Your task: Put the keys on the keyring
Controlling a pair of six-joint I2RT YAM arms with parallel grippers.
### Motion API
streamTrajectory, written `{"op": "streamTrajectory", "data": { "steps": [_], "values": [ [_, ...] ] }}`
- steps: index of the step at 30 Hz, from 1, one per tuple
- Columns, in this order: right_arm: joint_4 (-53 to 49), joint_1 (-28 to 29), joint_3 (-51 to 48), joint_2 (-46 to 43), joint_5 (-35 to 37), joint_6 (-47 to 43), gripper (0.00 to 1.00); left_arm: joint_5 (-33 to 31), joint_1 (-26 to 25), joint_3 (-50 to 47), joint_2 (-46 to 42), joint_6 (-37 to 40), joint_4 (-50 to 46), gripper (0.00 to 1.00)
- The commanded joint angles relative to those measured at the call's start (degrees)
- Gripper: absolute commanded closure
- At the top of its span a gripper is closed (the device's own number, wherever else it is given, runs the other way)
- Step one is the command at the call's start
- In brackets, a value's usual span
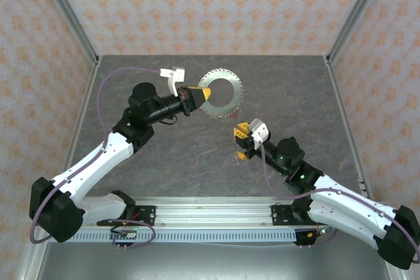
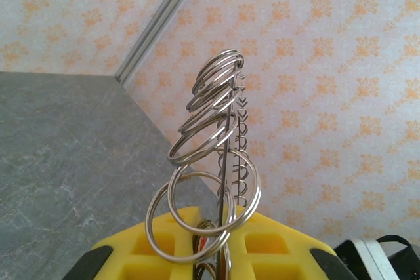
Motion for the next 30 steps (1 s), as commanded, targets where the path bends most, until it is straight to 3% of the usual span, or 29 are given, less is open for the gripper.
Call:
{"op": "streamTrajectory", "data": {
  "steps": [1, 12, 30],
  "values": [
    [14.01, 1.03, -1.34, 0.98, 3.79, -6.91, 0.81, 1.32, -0.39, 2.09, -2.41, 2.1, 0.94, 1.0],
    [19.8, 1.12, -1.33, 4.83, -1.84, -7.38, 0.84, 1.67, -0.42, 1.22, -3.04, 1.47, 2.18, 1.0],
    [24.33, 1.2, 0.21, 8.62, -0.49, -8.15, 0.81, 1.84, -0.42, 1.29, -3.08, 1.68, 1.14, 1.0]
  ]
}}
